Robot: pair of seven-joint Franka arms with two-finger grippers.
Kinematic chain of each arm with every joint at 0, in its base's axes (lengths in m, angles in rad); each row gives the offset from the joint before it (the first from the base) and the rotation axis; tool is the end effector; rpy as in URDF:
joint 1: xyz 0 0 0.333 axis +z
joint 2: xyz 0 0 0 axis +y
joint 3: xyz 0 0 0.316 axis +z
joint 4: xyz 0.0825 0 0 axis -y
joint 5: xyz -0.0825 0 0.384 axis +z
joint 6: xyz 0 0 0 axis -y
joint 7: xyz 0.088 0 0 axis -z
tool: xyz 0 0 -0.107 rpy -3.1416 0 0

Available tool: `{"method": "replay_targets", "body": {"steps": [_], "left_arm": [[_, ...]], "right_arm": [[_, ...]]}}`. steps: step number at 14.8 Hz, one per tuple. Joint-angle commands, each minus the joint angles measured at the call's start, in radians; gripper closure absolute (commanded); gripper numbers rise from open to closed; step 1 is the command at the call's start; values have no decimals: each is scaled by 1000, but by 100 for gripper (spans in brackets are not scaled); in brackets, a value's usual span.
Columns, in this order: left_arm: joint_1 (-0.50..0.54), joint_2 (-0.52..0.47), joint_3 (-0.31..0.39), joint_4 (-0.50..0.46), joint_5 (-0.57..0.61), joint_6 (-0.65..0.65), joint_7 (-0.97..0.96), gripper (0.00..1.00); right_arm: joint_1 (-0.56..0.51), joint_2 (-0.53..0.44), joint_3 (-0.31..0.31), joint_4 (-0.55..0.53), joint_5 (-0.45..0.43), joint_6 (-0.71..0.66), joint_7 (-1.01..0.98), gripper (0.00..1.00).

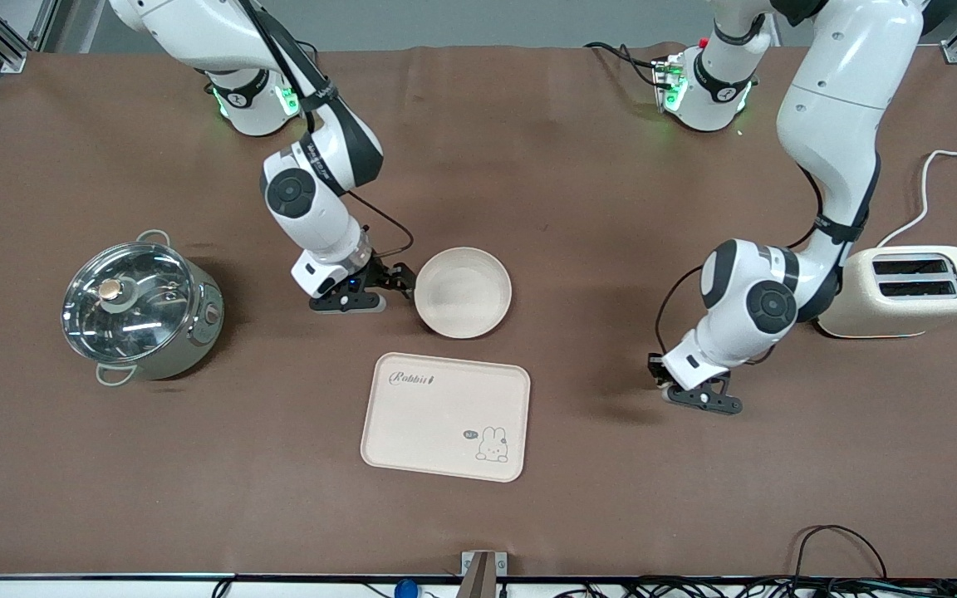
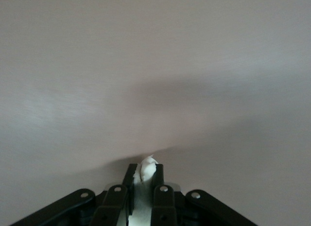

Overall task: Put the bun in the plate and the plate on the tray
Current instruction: 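Lift the bun with the left gripper while the right gripper grips the plate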

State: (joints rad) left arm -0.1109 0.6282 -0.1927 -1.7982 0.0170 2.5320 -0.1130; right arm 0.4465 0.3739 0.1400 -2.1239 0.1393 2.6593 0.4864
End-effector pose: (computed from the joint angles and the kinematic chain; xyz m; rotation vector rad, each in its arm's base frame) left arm 0.6391 -0.1893 0.2139 3.0064 -0.2431 0.1416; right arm 0.4967 0.3236 0.2497 -2.9492 0.0470 -0.1119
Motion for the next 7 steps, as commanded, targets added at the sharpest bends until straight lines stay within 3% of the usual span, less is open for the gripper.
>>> {"method": "replay_targets", "body": {"steps": [1, 4, 7], "left_arm": [[-4, -64, -94, 35, -2, -152, -230, 88], [-24, -56, -227, 80, 3, -206, -578, 87], [-134, 4, -254, 146, 4, -203, -816, 87]], "right_arm": [[47, 46, -8, -13, 19, 85, 46, 0], [69, 85, -10, -11, 19, 114, 66, 0], [72, 102, -10, -13, 19, 129, 66, 0]]}}
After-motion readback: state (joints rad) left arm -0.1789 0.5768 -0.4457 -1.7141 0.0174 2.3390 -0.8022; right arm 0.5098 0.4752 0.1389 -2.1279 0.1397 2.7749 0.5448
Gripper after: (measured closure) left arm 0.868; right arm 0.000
